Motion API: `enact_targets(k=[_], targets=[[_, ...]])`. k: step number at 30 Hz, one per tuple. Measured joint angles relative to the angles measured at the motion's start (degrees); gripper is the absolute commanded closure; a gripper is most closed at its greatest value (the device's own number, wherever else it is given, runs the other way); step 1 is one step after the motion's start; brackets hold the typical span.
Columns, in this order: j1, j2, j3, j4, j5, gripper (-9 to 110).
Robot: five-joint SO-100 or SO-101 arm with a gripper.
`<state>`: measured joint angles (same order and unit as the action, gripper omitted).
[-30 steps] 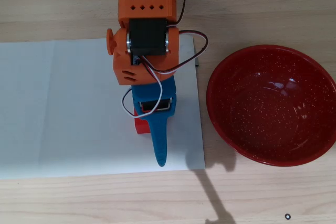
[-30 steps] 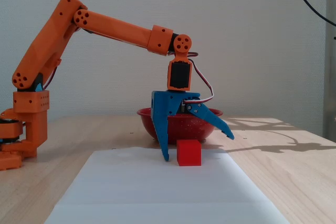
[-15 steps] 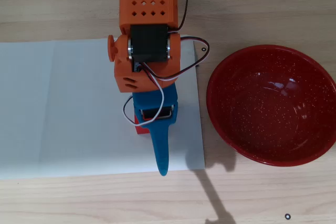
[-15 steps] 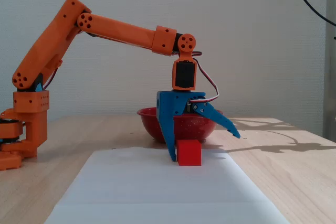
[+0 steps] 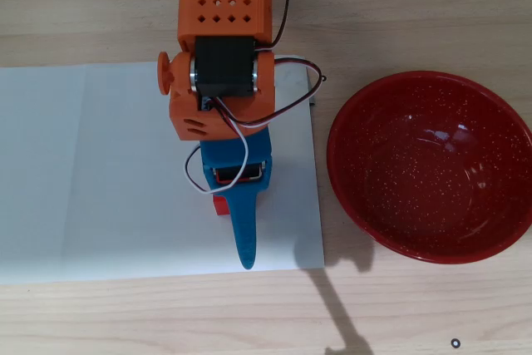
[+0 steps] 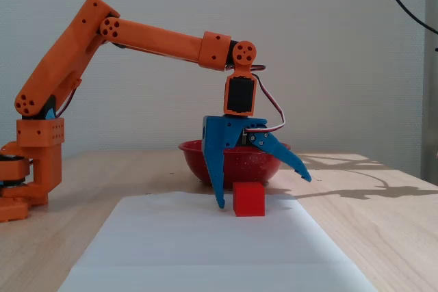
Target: Grasp the red cube and put it in the red bowl
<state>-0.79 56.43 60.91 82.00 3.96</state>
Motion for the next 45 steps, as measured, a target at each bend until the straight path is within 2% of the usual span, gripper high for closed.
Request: enact_targets(k=[7,12,19,32,34,40,45], targets=[[-1.41,0.0,0.0,-0.7,-0.09,41],[-2.2,0.0,0.0,-0.7,-0.44,51],[-2.02,0.0,0.0,-0.7,0.97,47],[-1.93,0.0,0.0,-0.7,1.41,50],[-1.93,0.0,0.0,-0.7,1.67,53],[-1.93,0.0,0.0,-0.7,2.72,74],[-1.93,0.0,0.0,-0.26,3.87,84]])
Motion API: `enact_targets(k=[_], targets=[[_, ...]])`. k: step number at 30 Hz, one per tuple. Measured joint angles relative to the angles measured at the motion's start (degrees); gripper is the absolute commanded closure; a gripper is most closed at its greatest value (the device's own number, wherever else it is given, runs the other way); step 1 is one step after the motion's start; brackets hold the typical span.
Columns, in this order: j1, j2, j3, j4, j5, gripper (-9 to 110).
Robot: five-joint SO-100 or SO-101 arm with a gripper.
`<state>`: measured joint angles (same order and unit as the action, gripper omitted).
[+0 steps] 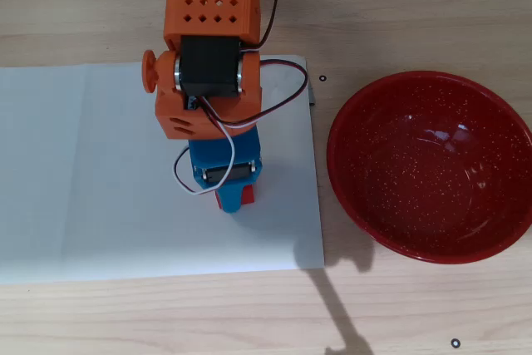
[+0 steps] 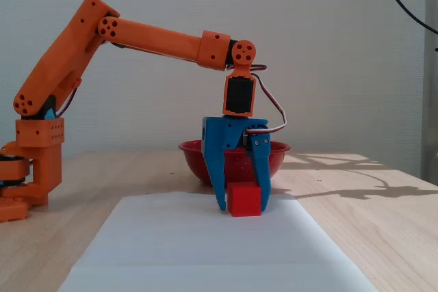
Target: Grasp the red cube and put it in the red bowl
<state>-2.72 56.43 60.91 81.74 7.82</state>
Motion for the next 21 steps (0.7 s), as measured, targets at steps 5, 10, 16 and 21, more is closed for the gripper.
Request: enact_targets(k=[5,10,16,21], targets=[[0.0,0.0,0.0,0.88,0.18,96],[0.0,0.0,0.0,1.93,0.88,101],[0.0,0.0,-7.56,8.35,0.97,101],[0.09,0.62,-14.85,16.44,0.97,101]])
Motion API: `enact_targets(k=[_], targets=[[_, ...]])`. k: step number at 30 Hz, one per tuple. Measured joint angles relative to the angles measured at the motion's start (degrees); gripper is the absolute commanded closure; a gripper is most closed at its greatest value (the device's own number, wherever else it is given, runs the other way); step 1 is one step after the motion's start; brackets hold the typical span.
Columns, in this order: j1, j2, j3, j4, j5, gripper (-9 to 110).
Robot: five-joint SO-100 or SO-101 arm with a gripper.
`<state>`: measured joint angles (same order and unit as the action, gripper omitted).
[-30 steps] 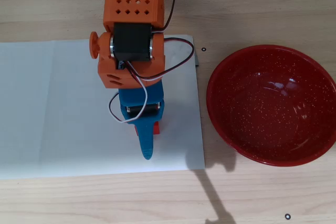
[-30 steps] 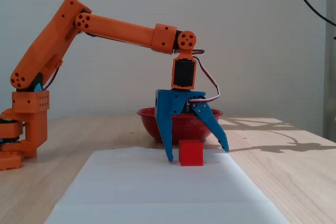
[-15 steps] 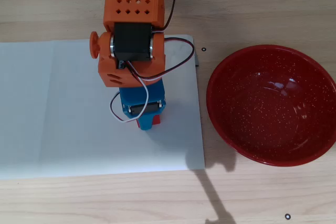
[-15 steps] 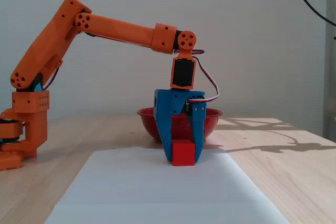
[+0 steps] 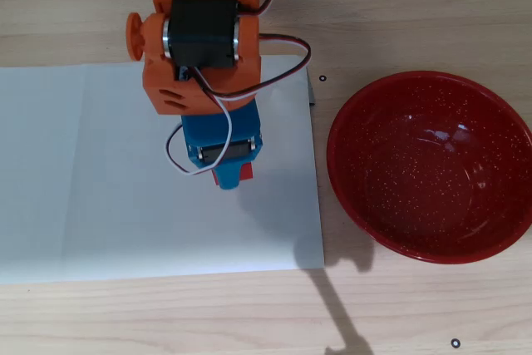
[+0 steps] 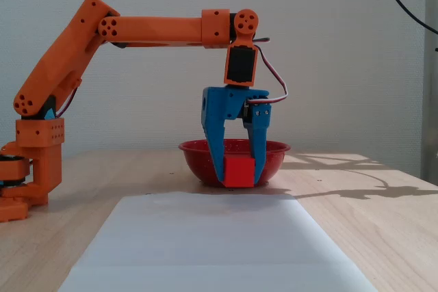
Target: Grasp the red cube and put it in the red bowl
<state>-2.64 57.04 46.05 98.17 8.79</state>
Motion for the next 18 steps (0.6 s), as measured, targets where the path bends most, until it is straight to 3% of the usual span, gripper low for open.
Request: enact_targets(k=[9,18], targets=[[1.23,15.21,-10.72,4.39,0.35,101],[13.01,21.45,-11.07,4.57,-5.1,101]])
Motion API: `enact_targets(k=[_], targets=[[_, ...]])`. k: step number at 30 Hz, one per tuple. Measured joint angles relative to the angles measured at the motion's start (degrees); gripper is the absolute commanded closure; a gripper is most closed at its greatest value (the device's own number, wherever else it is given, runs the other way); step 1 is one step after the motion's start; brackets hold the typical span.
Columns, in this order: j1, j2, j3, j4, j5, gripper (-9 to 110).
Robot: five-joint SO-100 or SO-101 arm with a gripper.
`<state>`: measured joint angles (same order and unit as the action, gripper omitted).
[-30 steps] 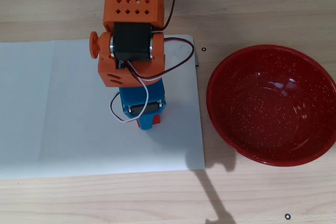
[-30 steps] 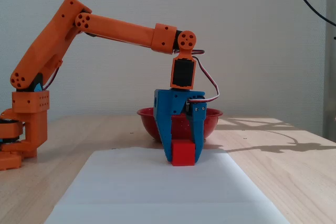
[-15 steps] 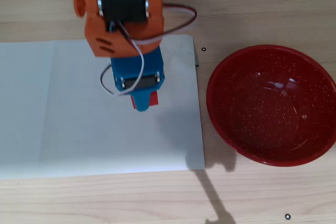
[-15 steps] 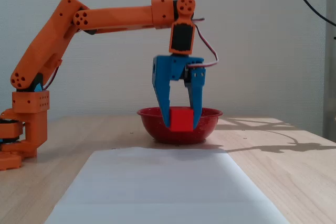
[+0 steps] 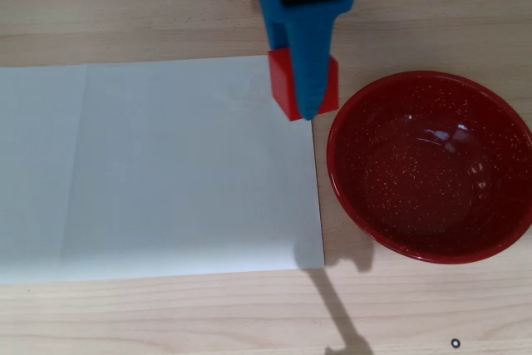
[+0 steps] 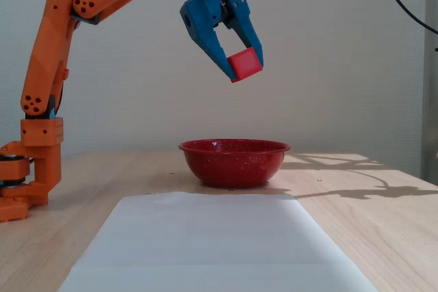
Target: Grasp the red cube and put it in the red bowl
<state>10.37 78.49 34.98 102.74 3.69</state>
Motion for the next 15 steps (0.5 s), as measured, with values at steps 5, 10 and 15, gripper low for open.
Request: enact_targets(k=[5,10,15], targets=[[7.47,0.18,0.18,0.0,-4.83,101],[15.91,0.18,6.77,-1.85,-9.84,101],[19.51,0.18,12.92,-11.6,-13.1,100]])
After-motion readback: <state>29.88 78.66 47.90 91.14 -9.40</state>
